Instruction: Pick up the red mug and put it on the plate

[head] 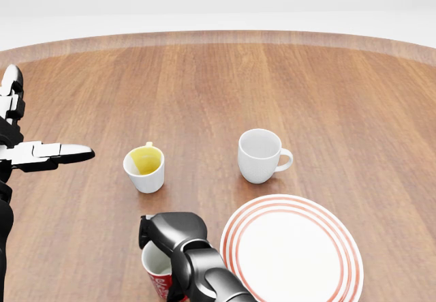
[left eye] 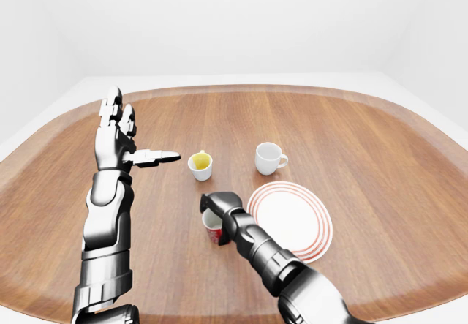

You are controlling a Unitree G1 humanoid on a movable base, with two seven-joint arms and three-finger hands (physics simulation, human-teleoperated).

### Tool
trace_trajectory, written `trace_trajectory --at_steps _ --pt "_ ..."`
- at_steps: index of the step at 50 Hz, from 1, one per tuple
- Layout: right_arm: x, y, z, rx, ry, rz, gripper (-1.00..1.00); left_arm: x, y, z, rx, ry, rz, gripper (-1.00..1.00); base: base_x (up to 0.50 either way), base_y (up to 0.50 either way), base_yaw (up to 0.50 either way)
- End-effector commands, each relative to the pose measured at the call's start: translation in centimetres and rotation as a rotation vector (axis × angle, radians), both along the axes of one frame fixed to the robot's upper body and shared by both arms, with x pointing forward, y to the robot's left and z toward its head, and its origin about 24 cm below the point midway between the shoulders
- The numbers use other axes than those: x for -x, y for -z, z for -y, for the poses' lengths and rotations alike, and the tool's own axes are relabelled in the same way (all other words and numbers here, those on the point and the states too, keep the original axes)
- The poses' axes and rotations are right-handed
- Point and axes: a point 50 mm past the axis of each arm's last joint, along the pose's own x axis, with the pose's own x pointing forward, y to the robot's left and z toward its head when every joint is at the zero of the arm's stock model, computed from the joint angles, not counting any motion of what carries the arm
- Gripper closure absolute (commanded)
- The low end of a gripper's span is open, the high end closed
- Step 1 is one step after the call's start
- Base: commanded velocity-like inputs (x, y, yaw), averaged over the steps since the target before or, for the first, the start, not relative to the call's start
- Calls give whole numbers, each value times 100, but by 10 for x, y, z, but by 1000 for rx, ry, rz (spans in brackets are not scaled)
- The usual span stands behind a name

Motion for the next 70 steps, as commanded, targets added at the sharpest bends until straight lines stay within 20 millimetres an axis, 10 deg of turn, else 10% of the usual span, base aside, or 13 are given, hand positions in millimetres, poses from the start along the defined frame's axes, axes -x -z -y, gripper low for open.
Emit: trace_trajectory --at_steps 1,4,30,70 --pt "-1 -2 -1 47 -28 42 62 0 0 0 2 0 -2 -100 0 0 0" --pt "0 -2 -1 48 -28 44 100 0 0 0 2 -1 1 -100 0 0 0" --pt "-10 -56 4 73 -111 164 100 0 -2 3 -1 4 9 -100 0 0 0" --pt "-22 -96 77 58 31 220 100 2 -8 4 -8 3 36 -100 0 0 0"
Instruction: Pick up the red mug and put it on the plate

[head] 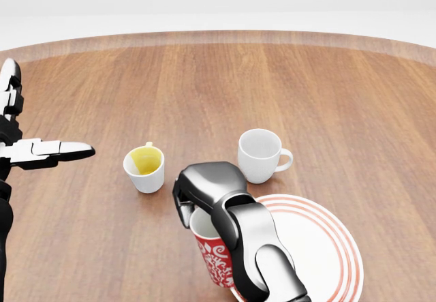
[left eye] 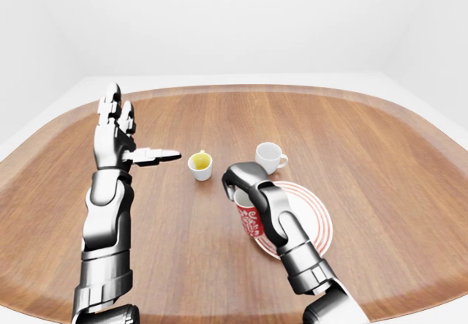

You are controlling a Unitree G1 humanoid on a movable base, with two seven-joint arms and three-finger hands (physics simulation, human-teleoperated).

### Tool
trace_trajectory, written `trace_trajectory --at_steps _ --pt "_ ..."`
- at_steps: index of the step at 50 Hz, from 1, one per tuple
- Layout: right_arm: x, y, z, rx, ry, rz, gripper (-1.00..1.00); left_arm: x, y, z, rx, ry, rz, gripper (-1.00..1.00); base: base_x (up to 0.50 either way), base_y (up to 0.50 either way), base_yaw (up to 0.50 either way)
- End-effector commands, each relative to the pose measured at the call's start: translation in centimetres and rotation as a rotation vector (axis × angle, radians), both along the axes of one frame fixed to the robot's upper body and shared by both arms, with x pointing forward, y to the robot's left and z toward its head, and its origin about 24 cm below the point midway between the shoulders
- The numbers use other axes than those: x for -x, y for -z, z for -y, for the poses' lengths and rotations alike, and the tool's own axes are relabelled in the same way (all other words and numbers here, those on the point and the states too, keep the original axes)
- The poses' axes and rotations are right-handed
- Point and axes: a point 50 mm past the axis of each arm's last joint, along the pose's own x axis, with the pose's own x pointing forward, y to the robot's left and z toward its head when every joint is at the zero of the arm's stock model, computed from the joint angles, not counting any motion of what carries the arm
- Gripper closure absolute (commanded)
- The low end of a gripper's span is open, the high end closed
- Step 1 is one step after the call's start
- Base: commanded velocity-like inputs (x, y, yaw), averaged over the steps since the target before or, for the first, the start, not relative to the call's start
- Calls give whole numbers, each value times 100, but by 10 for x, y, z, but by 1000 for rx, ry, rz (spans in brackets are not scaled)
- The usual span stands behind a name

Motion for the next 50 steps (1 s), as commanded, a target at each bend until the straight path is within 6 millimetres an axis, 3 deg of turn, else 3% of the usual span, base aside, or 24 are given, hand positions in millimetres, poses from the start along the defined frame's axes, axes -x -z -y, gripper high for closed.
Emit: trace_trajectory --at_steps 1,17,34,50 --pt "-5 -9 25 -28 55 26 100 0 -2 2 -4 2 11 -100 0 0 0" --pt "-13 -17 42 -92 92 43 100 2 -2 3 -5 3 13 -100 0 0 0" --pt "-18 -6 61 -117 150 29 100 1 -1 6 -8 8 9 -100 0 0 0" --pt "-23 2 91 -143 240 22 100 3 -3 6 -11 8 23 -100 0 0 0"
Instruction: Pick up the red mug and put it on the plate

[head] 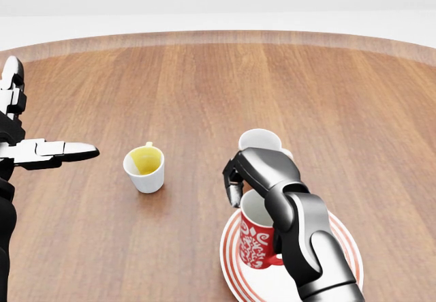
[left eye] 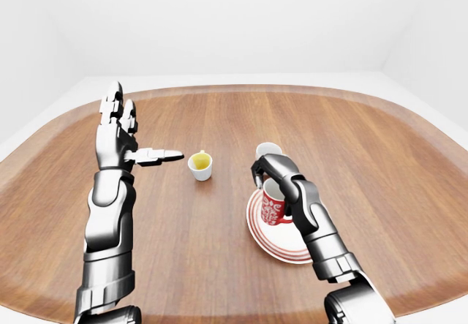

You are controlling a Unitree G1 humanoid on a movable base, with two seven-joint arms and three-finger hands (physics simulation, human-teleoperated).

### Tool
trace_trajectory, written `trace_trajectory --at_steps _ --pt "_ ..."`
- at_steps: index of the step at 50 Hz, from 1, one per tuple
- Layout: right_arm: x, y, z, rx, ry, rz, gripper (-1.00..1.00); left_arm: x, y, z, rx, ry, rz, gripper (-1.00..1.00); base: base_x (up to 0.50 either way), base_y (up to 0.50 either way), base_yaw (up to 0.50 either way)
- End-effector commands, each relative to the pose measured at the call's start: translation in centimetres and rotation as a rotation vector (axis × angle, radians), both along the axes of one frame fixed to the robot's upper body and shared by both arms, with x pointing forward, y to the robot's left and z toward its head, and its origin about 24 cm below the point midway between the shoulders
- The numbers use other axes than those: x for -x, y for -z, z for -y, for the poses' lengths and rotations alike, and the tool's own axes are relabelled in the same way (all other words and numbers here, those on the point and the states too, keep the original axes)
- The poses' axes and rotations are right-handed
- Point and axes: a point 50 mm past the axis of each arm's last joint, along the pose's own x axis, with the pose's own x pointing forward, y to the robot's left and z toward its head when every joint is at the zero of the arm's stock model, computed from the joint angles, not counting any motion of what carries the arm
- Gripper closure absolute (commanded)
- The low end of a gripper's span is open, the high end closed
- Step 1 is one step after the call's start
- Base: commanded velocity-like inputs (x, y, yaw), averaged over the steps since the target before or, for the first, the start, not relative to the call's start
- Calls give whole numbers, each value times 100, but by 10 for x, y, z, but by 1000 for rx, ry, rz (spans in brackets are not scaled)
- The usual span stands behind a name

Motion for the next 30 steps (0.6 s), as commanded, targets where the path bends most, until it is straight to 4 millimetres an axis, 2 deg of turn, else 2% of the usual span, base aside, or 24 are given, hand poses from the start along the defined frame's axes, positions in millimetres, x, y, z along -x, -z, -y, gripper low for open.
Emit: trace_trajectory --at_steps 1,17,30 --pt "-3 4 23 -30 72 7 100 1 -1 1 -3 1 9 -100 0 0 0" --pt "-13 11 51 -57 167 -4 100 4 -4 3 -6 4 27 -100 0 0 0" --pt "-19 12 50 -65 184 8 100 7 -7 4 -10 8 40 -100 0 0 0"
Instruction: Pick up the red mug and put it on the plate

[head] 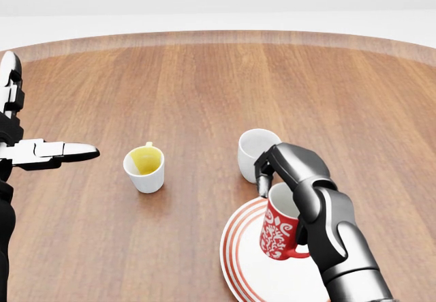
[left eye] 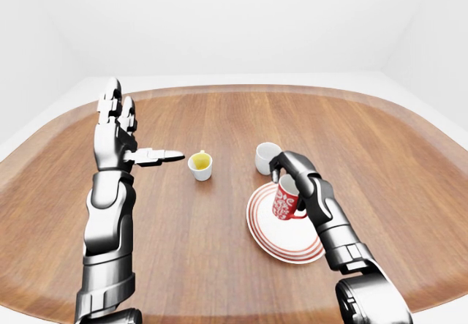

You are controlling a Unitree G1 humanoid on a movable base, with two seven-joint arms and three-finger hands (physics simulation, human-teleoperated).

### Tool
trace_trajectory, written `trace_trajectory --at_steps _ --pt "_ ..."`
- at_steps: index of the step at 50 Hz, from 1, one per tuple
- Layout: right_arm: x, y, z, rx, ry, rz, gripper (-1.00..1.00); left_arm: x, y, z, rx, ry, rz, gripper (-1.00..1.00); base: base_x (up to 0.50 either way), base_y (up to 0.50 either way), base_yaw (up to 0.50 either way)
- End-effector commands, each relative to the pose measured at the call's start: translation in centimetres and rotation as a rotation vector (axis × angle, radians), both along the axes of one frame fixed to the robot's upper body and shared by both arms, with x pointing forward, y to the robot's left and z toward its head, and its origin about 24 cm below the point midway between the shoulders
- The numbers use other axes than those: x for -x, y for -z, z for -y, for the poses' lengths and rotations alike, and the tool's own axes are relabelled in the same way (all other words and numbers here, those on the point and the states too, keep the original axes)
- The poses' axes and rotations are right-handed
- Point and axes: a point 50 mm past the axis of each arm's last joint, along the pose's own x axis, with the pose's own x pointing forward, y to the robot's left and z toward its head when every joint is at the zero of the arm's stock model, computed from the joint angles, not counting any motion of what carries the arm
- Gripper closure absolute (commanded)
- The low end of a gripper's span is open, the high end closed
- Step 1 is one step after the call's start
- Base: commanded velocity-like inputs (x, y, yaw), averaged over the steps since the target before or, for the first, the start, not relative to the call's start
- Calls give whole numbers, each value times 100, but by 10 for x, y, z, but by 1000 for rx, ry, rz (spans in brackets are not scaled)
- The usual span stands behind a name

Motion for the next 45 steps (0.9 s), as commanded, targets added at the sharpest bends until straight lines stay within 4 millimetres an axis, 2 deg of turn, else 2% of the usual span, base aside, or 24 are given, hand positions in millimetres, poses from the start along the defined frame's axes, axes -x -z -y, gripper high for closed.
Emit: trace_trajectory --at_steps 1,13,24,45 --pt "-5 0 4 -16 32 24 100 2 -2 1 2 12 12 -100 0 0 0" --pt "-10 5 4 2 63 38 100 2 -2 3 -1 14 13 -100 0 0 0" --pt "-15 17 8 56 111 37 100 2 0 2 0 13 8 -100 0 0 0" --pt "-14 35 33 86 224 -4 100 6 -2 2 -2 10 23 -100 0 0 0"
